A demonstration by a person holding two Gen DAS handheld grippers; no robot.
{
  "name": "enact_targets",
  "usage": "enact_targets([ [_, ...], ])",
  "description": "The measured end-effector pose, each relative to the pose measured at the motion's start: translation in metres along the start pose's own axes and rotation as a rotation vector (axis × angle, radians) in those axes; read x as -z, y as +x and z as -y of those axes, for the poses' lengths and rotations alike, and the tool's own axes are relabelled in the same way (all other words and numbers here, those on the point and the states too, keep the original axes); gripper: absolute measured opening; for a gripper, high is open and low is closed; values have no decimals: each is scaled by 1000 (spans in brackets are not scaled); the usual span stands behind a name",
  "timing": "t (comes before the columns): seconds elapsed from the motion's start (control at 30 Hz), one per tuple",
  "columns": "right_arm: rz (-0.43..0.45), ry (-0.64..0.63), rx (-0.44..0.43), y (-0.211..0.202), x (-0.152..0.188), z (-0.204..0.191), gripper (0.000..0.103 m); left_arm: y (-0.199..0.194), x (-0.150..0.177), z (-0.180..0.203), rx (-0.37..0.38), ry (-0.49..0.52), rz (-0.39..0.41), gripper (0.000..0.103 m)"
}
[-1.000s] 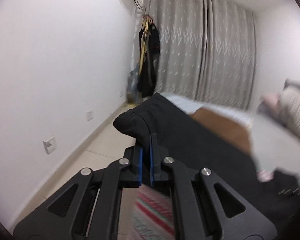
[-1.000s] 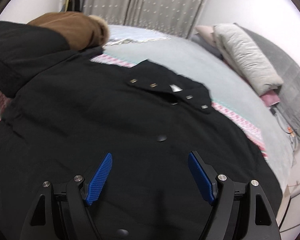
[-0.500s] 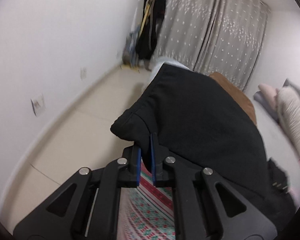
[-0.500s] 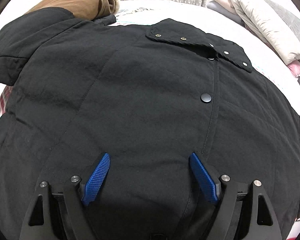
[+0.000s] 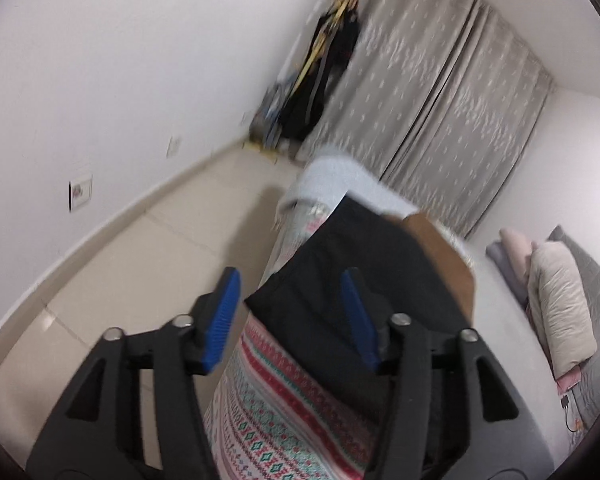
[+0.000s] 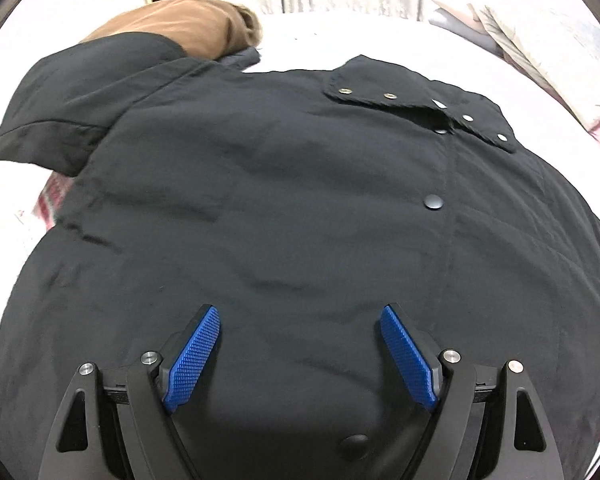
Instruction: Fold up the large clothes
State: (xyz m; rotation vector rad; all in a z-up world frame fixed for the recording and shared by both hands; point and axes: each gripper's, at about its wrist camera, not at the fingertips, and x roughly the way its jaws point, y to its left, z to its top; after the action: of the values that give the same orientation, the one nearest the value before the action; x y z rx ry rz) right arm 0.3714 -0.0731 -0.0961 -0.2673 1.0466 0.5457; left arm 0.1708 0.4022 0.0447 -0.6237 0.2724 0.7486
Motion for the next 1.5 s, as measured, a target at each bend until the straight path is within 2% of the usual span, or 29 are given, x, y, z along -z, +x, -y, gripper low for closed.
enact_targets([
  [0.1,-42,-36,16,12,7,-13,84,-15,12,21,83,63,15,64],
  [0.17,-38,-60,55,18,11,-20,85,-13,29,45,130,162,-32,64],
  [0.23,-45,-42,53,18,12,-20,85,-7,45,63,136,245,-94,64],
  [0.27,-56,-29,40,16,13,-19,85,-4,51,67,129,266,-111,64],
  [0.37,-107,-65,6,11,22,-26,85,-2,50,68,145,248,-110,64],
  [0.5,-178,-149,-30,-2,43,-39,85,3,39,54,153,182,-138,75],
  [0.57,-198,-203,-68,-14,52,-47,85,10,28,42,135,145,-147,76],
  [0.63,-165,-228,-87,-33,56,-49,85,19,13,20,99,54,-138,80],
  [0.7,-64,-207,-54,-59,55,-42,85,33,2,-5,92,-59,-146,86],
  [0.77,-2,-142,-24,-78,54,-30,85,58,0,-25,114,-150,-231,88],
  [0.83,16,-79,-56,-86,55,-20,85,88,8,-39,167,-241,-369,88],
  [0.9,20,-55,-73,-91,58,-19,85,113,23,-49,187,-329,-466,88],
  [0.97,33,-74,-71,-95,60,-26,85,127,36,-50,240,-381,-521,88],
  [1.03,40,-107,-52,-94,59,-34,85,135,47,-51,304,-465,-537,87],
  [1.07,44,-119,-43,-93,59,-34,85,135,48,-52,328,-512,-515,86],
  [1.1,46,-125,-36,-95,61,-38,85,132,48,-52,336,-537,-477,73],
  [1.13,47,-124,-33,-95,61,-39,85,127,46,-50,330,-533,-438,42],
  [1.2,46,-111,-31,-92,59,-36,85,108,34,-40,280,-463,-350,14],
  [1.33,65,-45,-19,-95,52,-17,85,57,8,-10,296,-348,-187,12],
  [1.43,81,32,-2,-98,48,9,85,3,-2,39,334,-184,-23,11],
  [1.5,93,98,-10,-103,46,30,85,-24,-2,74,391,-97,50,11],
])
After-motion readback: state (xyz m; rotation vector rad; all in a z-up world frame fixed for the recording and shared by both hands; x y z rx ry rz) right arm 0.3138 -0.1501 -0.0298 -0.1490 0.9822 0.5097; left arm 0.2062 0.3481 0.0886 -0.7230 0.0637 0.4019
